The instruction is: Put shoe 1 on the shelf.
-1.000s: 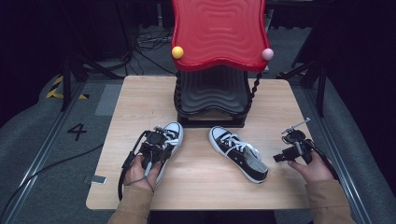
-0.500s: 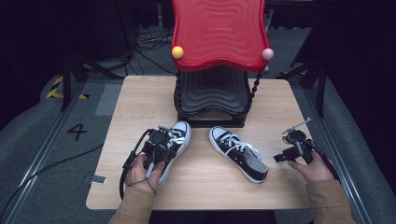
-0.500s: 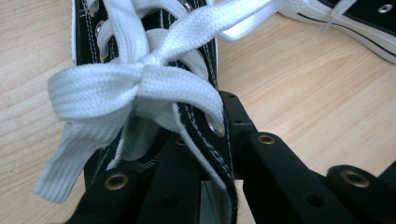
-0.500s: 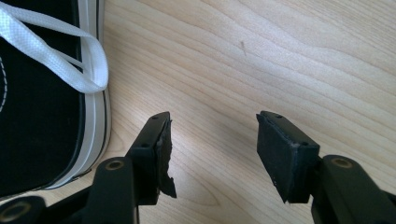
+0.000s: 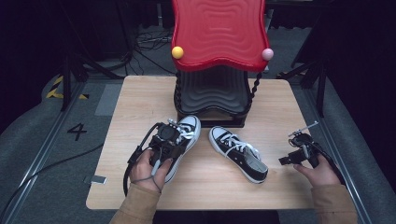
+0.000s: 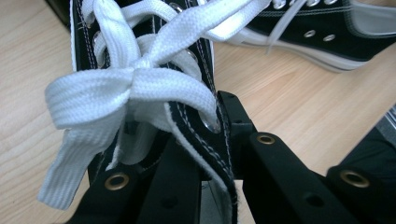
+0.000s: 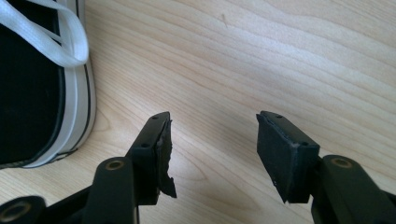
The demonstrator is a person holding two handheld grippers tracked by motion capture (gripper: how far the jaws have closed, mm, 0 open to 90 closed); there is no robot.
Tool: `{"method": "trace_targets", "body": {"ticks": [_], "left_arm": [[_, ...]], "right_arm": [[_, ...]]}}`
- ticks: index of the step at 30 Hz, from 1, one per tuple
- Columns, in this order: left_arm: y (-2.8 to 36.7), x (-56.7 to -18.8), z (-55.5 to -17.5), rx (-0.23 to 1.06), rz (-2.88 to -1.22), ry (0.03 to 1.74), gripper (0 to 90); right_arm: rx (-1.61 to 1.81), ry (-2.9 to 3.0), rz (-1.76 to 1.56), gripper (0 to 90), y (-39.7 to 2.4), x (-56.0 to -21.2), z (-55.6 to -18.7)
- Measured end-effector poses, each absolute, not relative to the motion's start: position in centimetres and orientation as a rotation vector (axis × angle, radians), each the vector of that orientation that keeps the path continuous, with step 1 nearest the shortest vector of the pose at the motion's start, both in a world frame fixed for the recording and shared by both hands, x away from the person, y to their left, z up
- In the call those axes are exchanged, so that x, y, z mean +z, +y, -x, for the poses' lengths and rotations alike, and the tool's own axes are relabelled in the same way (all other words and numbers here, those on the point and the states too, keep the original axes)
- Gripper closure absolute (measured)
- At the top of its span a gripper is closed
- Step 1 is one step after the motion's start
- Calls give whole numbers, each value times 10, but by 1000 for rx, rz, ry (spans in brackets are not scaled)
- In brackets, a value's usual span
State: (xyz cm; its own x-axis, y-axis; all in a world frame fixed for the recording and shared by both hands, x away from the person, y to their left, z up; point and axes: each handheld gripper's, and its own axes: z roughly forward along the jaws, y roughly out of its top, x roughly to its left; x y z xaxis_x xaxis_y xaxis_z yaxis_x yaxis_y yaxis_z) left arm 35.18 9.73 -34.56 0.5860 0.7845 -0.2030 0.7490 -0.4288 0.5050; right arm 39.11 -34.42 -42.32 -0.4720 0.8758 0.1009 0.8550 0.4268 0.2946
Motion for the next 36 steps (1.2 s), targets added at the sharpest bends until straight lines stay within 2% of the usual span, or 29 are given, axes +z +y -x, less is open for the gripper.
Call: {"method": "trace_targets", "body": {"ticks": [9,36], "left_arm": [[85,-321,-351,135,-2247,1149,867],[36,-296,-431,336,-2231,1182,867]], "right_arm": [[463,2591,-1595,453,-349,-426,-387],[474,2625,-1586,455,-350,-433,-385]]}}
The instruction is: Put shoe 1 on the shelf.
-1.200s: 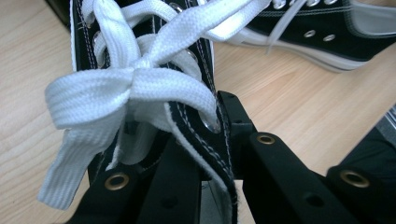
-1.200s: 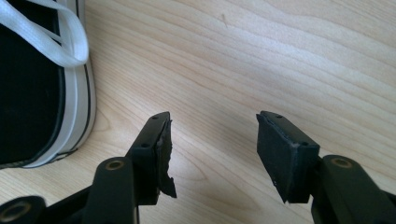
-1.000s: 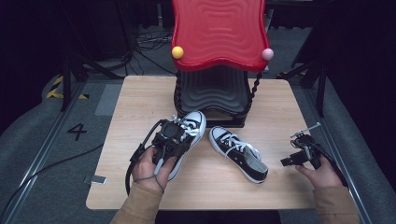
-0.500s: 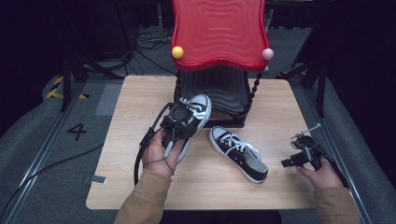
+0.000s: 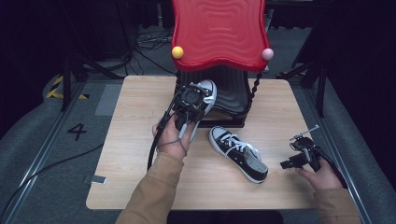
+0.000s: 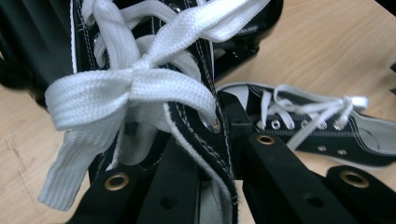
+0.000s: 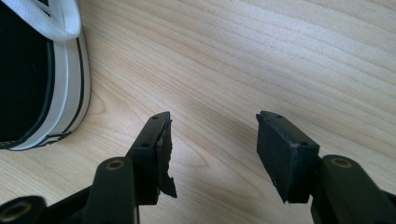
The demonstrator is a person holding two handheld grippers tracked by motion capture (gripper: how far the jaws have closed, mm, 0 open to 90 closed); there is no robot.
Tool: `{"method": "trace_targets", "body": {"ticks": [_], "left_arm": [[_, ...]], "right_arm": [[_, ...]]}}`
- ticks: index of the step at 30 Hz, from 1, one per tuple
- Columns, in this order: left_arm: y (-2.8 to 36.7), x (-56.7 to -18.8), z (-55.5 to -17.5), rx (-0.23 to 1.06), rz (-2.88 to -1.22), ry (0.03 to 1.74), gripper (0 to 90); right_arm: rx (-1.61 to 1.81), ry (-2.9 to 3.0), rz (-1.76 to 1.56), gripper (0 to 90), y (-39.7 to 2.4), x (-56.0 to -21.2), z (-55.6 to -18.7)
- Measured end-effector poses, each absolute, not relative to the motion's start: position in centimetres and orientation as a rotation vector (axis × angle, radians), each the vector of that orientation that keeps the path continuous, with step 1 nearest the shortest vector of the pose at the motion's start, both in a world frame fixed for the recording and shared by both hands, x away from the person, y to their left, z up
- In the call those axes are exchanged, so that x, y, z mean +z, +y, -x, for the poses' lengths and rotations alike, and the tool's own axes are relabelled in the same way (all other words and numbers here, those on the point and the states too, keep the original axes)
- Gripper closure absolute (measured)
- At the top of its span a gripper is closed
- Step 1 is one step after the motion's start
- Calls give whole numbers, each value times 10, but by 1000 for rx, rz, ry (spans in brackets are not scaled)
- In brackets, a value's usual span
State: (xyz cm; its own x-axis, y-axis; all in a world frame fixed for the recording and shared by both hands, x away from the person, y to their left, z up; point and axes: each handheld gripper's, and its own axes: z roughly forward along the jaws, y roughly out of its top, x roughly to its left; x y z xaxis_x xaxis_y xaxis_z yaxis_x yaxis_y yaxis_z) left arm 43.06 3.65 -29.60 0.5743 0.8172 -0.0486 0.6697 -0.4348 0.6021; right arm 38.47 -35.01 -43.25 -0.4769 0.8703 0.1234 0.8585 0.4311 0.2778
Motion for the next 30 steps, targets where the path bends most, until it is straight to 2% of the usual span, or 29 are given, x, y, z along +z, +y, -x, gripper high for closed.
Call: {"method": "trace_targets", "body": {"ticks": [14,28,30], "left_arm": [[20,-295,-455,435,-2172,1244,867],[5,-309,-472,557,-2179,1271,866],[6,-309,-476,584,-2140,1301,866]], "right_arm": [[514,2632,-1584,455,-353,-431,-382],[513,2644,-1578,457,-350,-433,-382],[513,2645,-1574,456,-350,-432,-382]]}}
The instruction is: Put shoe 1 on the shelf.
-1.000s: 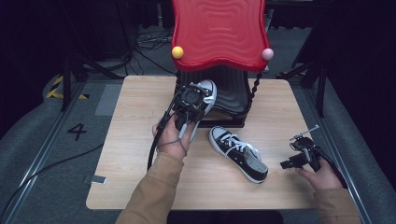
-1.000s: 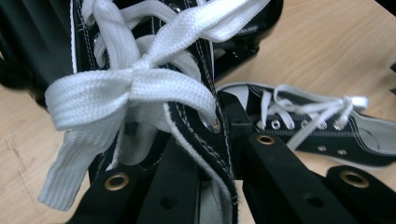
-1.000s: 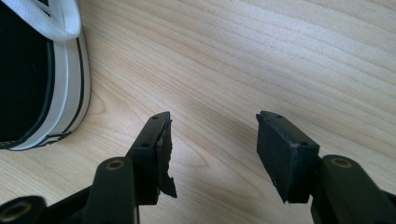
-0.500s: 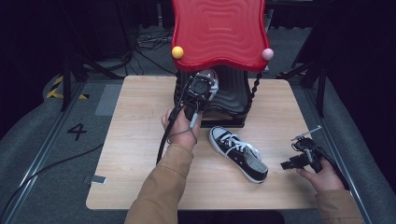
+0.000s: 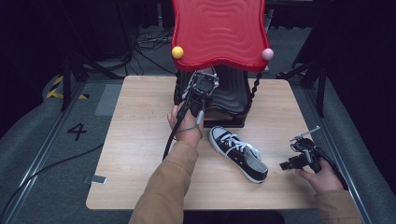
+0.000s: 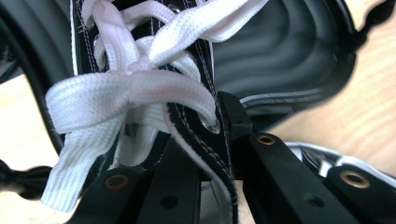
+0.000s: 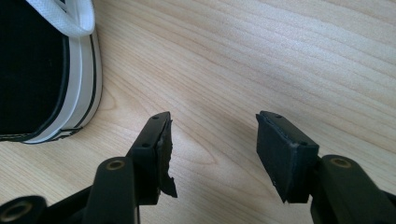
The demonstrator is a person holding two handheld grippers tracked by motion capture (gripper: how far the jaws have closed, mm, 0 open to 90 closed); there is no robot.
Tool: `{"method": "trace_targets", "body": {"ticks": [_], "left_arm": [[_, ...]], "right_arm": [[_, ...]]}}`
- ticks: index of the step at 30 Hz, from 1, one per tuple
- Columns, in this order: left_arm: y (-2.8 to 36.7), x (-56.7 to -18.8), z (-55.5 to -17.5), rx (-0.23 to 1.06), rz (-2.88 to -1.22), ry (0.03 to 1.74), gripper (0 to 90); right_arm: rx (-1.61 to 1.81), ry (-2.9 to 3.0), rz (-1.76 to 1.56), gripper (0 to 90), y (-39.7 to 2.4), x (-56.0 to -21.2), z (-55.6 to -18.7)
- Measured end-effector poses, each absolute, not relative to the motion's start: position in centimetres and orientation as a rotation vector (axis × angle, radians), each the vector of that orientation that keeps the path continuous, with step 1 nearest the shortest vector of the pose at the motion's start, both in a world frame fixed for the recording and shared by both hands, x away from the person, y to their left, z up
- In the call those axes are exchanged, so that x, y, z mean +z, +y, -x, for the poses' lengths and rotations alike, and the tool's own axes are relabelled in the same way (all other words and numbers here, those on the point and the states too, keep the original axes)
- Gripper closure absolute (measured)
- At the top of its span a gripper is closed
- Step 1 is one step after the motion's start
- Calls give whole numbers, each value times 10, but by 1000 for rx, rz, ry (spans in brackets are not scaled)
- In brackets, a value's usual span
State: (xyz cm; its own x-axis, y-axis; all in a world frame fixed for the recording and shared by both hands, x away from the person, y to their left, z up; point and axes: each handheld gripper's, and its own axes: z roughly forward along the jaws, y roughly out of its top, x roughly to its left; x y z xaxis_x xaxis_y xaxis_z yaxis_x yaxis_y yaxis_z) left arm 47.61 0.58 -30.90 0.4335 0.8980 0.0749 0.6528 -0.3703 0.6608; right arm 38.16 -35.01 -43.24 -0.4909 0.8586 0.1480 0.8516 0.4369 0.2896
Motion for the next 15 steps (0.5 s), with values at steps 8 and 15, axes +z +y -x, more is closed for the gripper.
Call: {"method": "trace_targets", "body": {"ticks": [8,15], "left_arm": [[-2,-314,-494,595,-2140,1323,864],[-11,-317,-499,600,-2158,1348,863]], "right_arm": [[513,2642,-1587,456,-354,-435,-382],[505,2639,-1603,453,-357,-438,-381]]}}
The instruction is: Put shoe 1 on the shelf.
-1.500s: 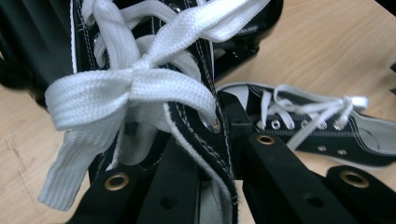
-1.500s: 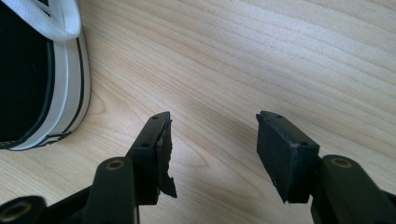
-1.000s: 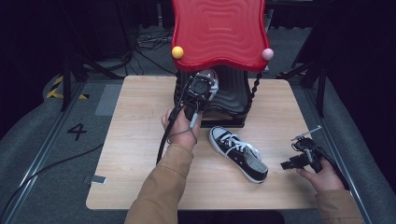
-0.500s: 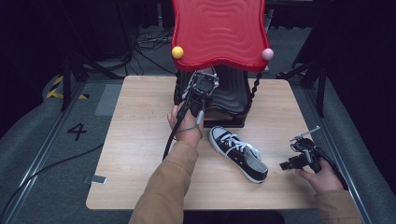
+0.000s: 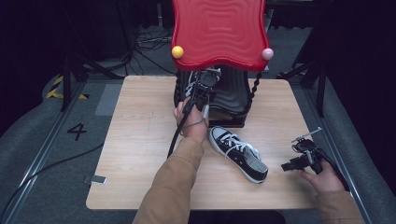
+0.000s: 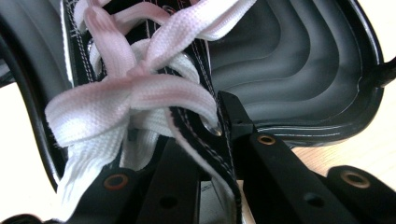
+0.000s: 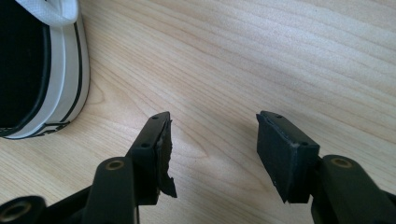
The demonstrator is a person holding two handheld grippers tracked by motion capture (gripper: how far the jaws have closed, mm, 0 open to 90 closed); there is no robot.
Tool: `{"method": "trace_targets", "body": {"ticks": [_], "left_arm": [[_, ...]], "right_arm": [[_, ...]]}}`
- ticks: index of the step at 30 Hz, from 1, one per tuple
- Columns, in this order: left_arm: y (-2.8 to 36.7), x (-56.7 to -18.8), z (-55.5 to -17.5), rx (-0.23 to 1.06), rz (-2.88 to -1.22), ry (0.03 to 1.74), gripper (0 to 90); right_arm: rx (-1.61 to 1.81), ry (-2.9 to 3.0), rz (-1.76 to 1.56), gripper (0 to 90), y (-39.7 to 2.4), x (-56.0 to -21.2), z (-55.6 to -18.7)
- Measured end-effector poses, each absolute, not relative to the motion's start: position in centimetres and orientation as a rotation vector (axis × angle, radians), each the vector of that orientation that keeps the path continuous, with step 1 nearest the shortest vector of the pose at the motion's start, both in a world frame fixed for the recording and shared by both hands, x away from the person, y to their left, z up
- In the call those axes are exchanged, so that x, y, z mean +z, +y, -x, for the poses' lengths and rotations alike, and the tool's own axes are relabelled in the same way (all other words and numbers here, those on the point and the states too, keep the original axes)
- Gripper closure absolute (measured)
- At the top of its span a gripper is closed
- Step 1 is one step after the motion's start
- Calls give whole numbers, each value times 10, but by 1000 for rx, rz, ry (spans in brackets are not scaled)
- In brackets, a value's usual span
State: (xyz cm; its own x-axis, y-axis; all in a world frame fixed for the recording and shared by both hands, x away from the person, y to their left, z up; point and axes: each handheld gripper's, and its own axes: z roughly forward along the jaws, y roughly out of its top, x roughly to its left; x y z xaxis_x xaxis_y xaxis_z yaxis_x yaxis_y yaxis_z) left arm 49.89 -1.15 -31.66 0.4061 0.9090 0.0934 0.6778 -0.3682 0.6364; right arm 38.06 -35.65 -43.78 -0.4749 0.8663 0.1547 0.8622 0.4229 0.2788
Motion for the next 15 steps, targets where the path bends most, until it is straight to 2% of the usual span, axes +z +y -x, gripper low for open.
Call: {"method": "trace_targets", "body": {"ticks": [9,13,15], "left_arm": [[-16,-325,-500,553,-2237,1355,826],[-10,-322,-493,454,-2249,1318,658],[-6,-320,-489,424,-2251,1302,623]], "right_arm": [[508,2638,-1598,447,-356,-436,-379],[504,2642,-1593,445,-355,-437,-380],[498,2647,-1594,444,-353,-438,-380]]}}
